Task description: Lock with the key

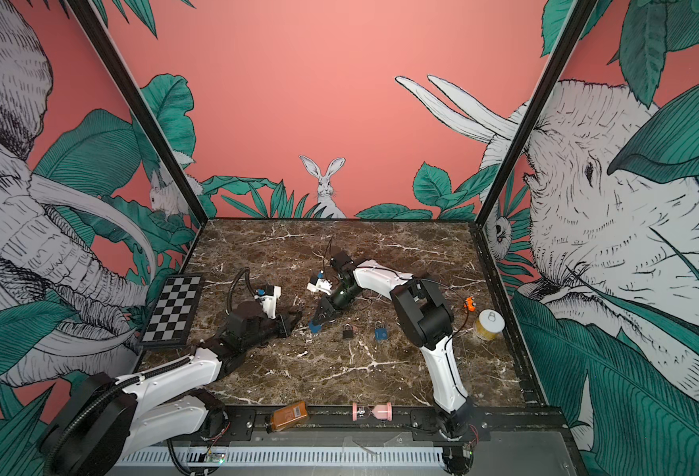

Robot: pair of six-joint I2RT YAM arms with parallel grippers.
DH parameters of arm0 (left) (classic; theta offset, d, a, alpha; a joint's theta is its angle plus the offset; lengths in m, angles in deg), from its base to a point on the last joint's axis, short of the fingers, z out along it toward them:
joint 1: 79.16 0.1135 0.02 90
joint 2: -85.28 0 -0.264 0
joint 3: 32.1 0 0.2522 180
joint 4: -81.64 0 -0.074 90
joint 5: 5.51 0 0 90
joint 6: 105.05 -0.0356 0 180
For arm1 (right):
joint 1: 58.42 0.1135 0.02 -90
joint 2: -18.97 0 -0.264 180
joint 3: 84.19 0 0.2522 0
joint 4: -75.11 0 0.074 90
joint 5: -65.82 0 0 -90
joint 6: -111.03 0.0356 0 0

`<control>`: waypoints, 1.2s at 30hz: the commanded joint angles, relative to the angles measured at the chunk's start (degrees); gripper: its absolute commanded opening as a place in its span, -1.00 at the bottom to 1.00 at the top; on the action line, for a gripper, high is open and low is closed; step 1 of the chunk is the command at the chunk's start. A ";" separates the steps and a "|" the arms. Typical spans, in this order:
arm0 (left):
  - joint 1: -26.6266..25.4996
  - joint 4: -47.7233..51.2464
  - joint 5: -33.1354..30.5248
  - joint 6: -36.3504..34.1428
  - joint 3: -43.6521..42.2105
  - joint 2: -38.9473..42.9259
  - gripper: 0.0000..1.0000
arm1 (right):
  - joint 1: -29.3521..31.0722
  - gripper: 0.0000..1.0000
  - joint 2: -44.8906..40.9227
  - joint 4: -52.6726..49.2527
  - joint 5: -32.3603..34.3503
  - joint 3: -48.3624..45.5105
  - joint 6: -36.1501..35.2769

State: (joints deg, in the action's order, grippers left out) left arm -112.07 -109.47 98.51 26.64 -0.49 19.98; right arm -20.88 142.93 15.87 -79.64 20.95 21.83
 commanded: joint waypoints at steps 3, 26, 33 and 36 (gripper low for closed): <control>0.50 -6.63 1.74 -2.03 -0.64 -4.46 -1.00 | 0.59 -1.00 2.40 -6.62 0.11 3.97 -4.72; 0.65 -17.86 3.03 -1.79 -0.97 -22.38 -1.00 | 1.84 -0.53 13.22 -16.16 8.49 16.41 -5.74; 0.65 -20.81 3.01 -0.88 -1.95 -24.70 -0.75 | 1.84 -0.41 11.67 -14.34 10.83 15.77 -4.52; 0.65 -20.83 3.03 -0.84 -2.23 -24.72 -0.40 | 1.79 -0.35 11.01 -13.24 13.25 15.70 -3.20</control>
State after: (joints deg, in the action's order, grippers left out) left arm -111.74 -128.70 101.96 25.75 -1.63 -4.72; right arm -19.39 154.91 2.19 -69.54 36.47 17.46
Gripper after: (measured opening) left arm 0.282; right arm 0.318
